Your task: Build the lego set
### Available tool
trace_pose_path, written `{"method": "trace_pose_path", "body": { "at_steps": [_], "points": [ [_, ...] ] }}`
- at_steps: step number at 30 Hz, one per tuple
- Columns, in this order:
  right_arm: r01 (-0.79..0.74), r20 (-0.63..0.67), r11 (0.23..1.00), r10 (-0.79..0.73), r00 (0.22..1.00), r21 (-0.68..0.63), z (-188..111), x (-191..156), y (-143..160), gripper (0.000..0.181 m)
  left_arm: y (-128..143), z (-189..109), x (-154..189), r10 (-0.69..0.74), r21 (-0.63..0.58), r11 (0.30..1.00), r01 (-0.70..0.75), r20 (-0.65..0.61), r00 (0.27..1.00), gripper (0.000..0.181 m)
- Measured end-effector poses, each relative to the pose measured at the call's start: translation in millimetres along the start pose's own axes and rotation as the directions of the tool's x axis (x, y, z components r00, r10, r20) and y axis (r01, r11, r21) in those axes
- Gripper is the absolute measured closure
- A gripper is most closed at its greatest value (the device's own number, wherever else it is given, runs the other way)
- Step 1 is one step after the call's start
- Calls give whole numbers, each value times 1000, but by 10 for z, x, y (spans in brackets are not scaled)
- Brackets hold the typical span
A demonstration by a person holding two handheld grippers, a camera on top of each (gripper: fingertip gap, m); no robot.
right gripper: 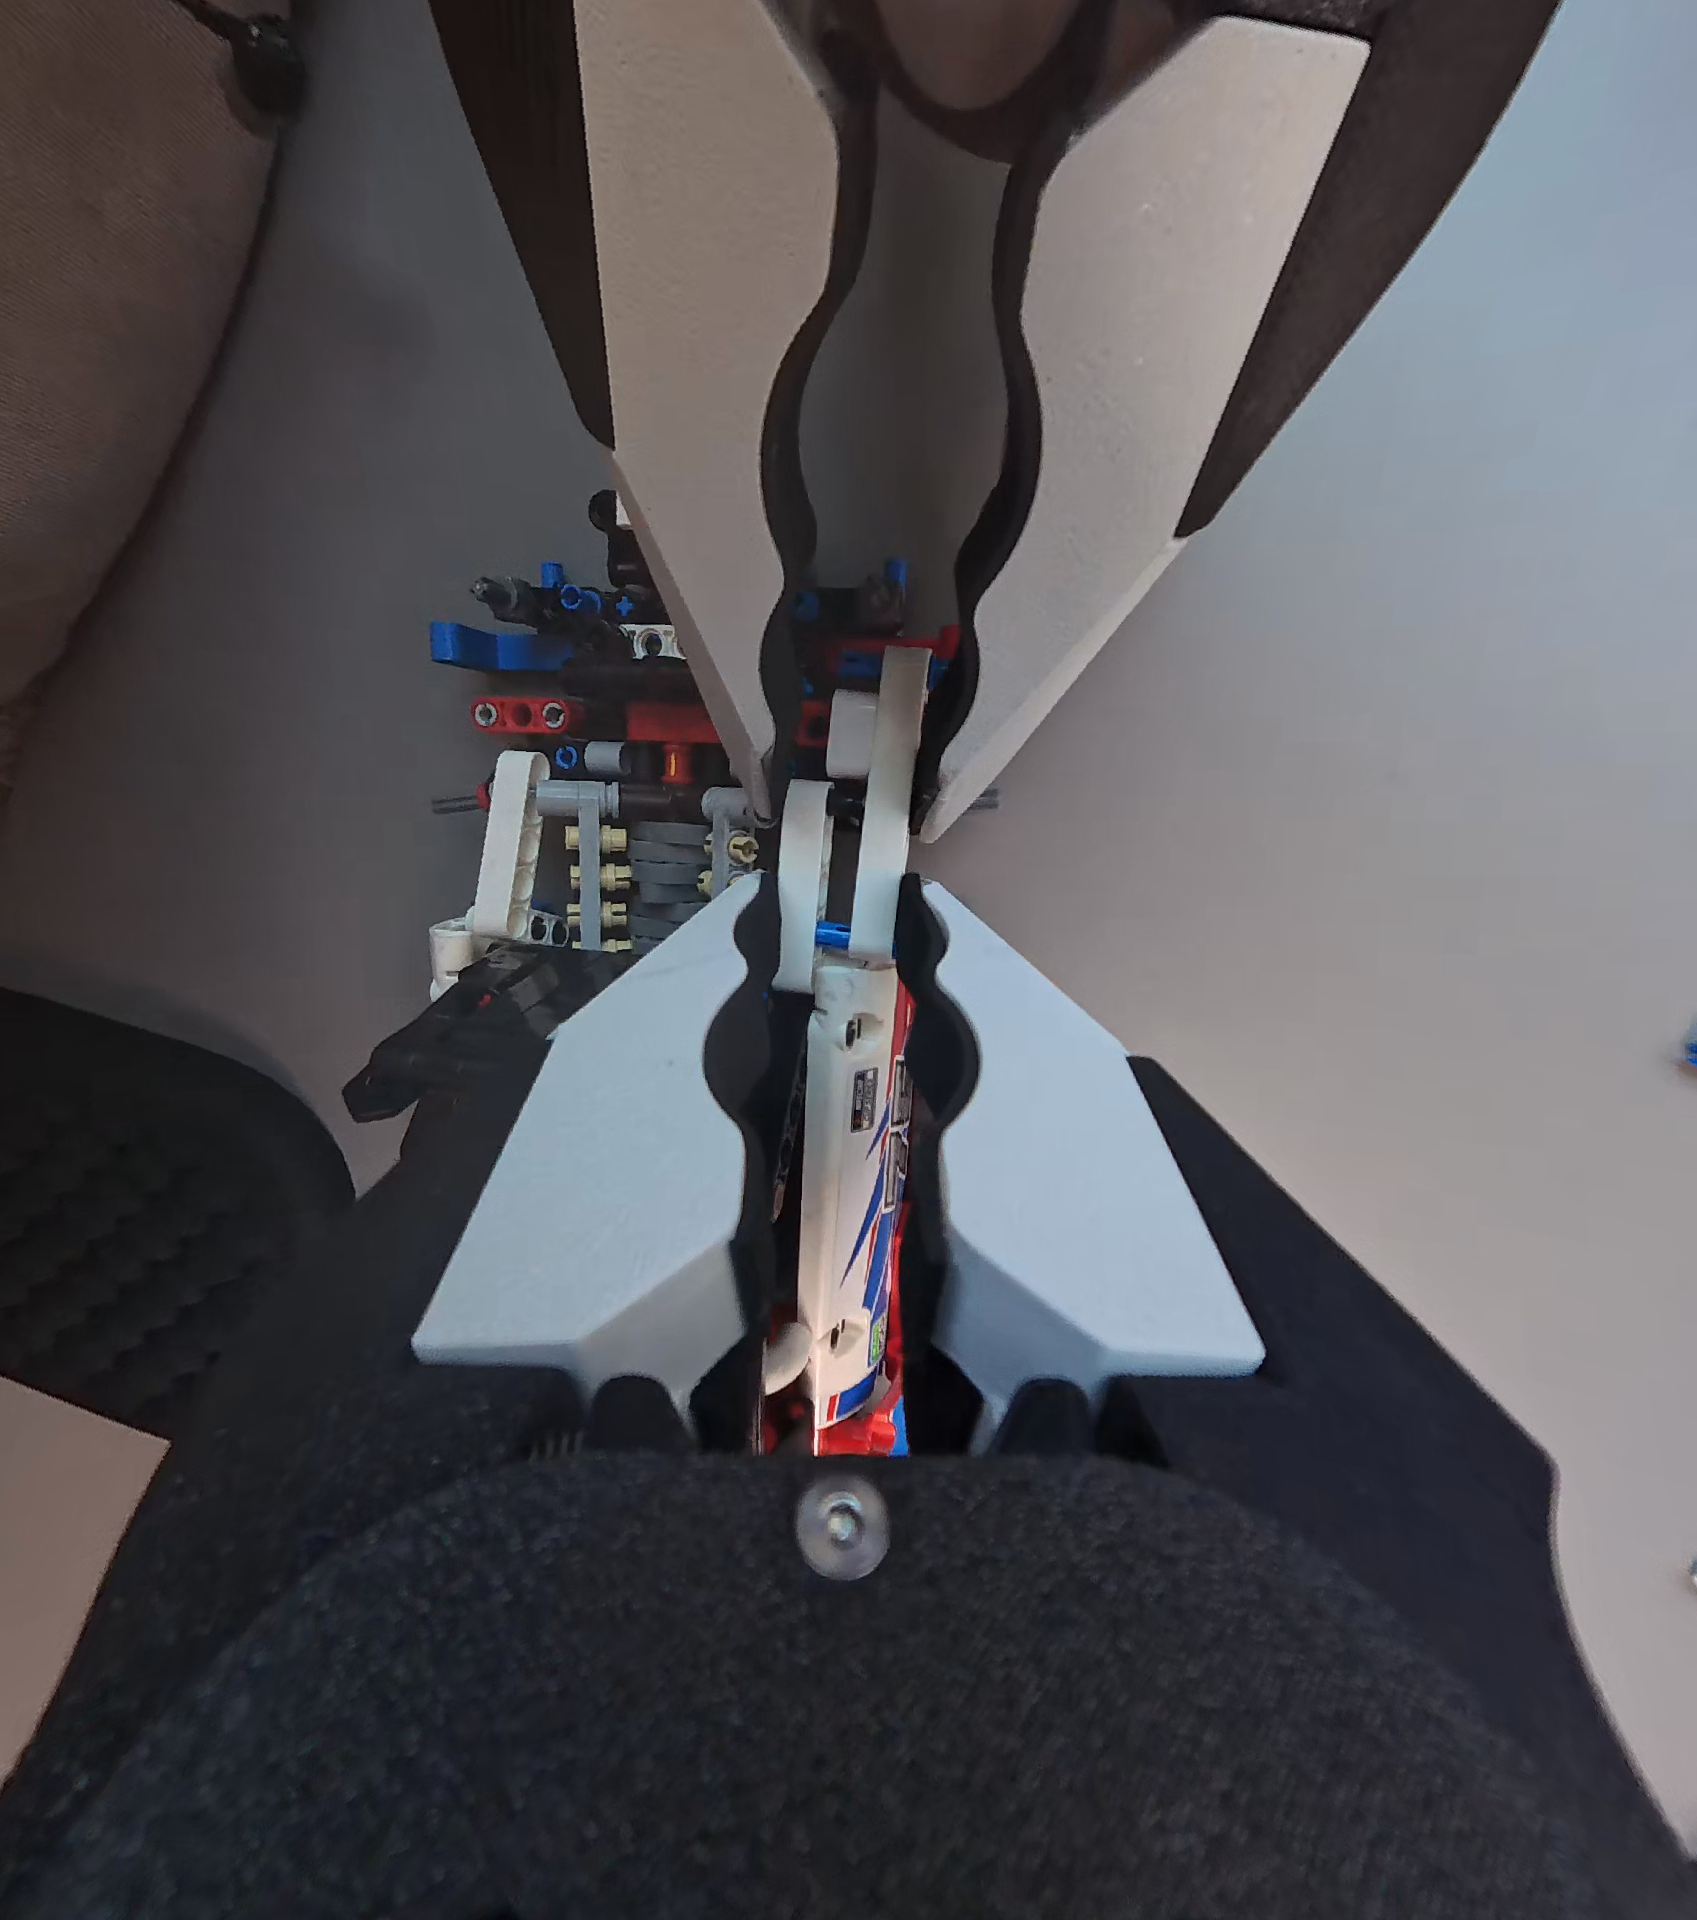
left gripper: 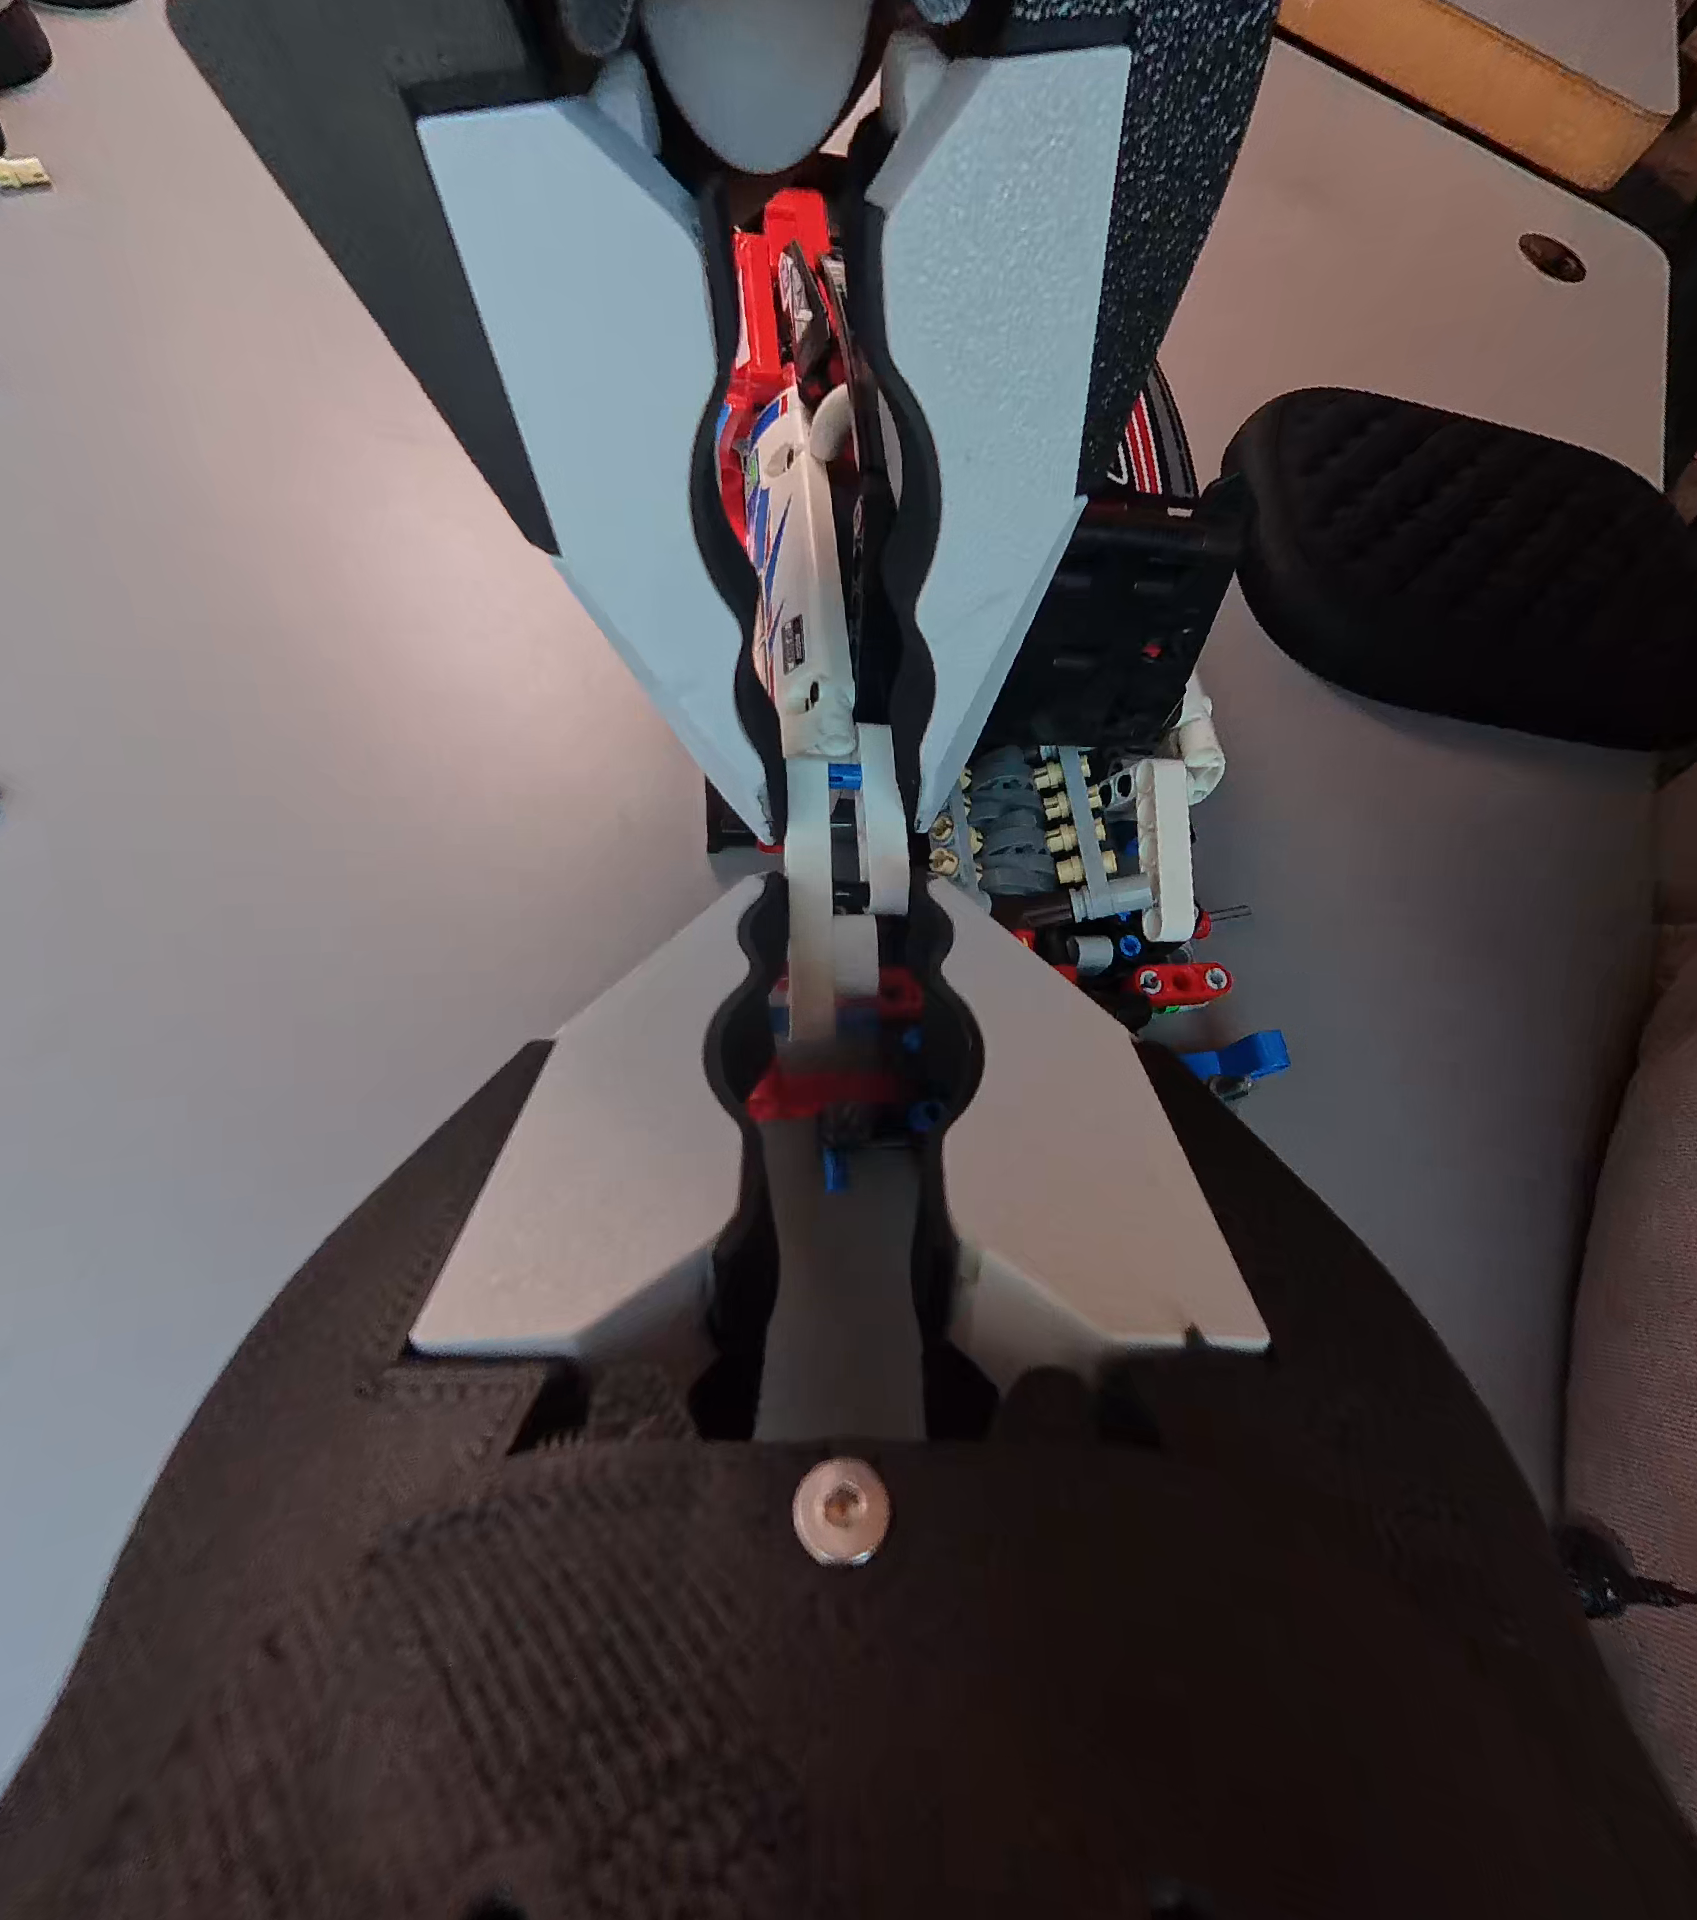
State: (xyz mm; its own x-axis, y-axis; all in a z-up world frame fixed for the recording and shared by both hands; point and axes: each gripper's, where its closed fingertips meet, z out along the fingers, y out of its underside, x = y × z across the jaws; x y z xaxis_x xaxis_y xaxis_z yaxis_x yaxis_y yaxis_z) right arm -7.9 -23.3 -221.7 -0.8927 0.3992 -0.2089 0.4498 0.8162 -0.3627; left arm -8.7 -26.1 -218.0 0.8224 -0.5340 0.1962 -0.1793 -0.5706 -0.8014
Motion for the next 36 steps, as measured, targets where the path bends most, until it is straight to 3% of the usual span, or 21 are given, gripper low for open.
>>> {"method": "trace_pose_path", "body": {
  "at_steps": [14,19,23,28,36],
  "points": [
    [-4,53,1000,4,999,-15,13,-75,9,163,2,23,70,-42,4,999,42,-22,999,159],
    [-6,71,999,9,997,-36,16,-86,9,163,3,2,75,-9,20,1000,8,11,1000,158],
    [1,63,999,1,998,-35,14,-84,8,163,54,-96,65,19,12,1000,-19,-5,1000,143],
    [-6,75,999,10,997,-53,20,-96,21,163,137,-43,44,48,-36,998,-48,10,999,149],
    [-65,-9,998,65,998,-12,-39,-49,-114,156,111,-45,18,-26,-23,999,27,53,998,150]
  ]
}}
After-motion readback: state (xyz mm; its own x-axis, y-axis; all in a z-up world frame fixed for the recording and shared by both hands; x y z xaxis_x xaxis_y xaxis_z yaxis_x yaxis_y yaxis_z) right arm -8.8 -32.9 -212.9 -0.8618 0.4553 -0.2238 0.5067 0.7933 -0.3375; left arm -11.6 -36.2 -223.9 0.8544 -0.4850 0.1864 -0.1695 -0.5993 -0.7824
